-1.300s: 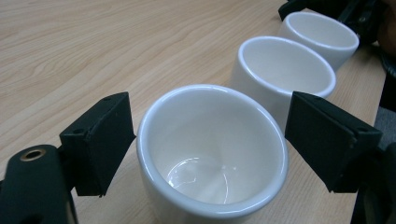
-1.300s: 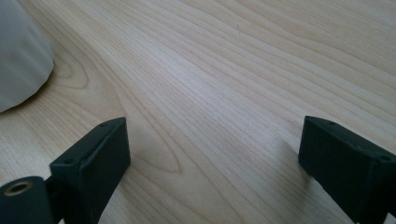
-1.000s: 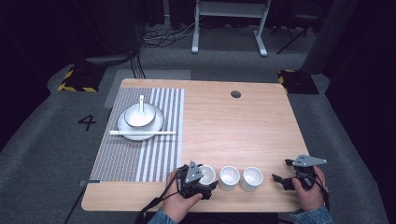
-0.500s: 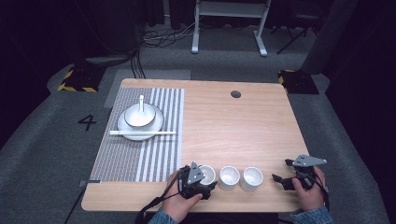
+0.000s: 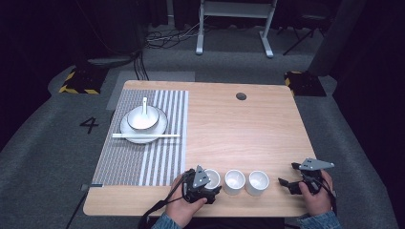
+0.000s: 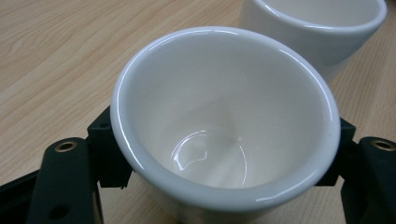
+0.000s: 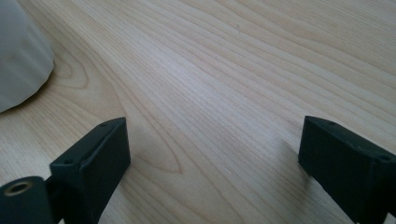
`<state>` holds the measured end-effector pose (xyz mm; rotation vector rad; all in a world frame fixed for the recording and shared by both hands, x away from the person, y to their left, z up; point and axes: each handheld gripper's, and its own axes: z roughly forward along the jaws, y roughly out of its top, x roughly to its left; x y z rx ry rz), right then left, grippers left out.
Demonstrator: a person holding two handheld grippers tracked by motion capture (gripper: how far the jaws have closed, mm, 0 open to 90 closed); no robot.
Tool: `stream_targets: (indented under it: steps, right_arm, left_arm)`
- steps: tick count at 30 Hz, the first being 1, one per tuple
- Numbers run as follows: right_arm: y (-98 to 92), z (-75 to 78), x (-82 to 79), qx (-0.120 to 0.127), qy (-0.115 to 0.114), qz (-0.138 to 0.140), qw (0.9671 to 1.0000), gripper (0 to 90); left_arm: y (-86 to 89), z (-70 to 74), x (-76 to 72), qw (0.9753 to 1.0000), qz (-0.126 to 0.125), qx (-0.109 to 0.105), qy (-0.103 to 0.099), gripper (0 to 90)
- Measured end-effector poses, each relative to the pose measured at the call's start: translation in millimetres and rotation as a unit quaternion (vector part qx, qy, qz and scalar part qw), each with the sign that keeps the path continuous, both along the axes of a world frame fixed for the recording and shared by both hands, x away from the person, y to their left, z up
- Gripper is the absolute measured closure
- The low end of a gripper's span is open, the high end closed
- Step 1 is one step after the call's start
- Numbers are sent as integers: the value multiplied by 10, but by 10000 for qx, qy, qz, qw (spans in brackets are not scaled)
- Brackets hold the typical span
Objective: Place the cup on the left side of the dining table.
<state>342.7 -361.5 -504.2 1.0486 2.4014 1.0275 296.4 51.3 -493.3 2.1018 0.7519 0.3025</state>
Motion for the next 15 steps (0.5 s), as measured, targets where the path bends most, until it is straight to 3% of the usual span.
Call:
stream_targets:
  steps: [7,15]
  right_arm:
    - [1,0,-2,1,-1,0,10000,93]
    - [0,0,0,2,-1,0,10000,94]
  left_arm:
    - [7,127,-22,10000,-34,-38,-43,267]
    - [44,324,-74,9997,-4,-235,-76,267]
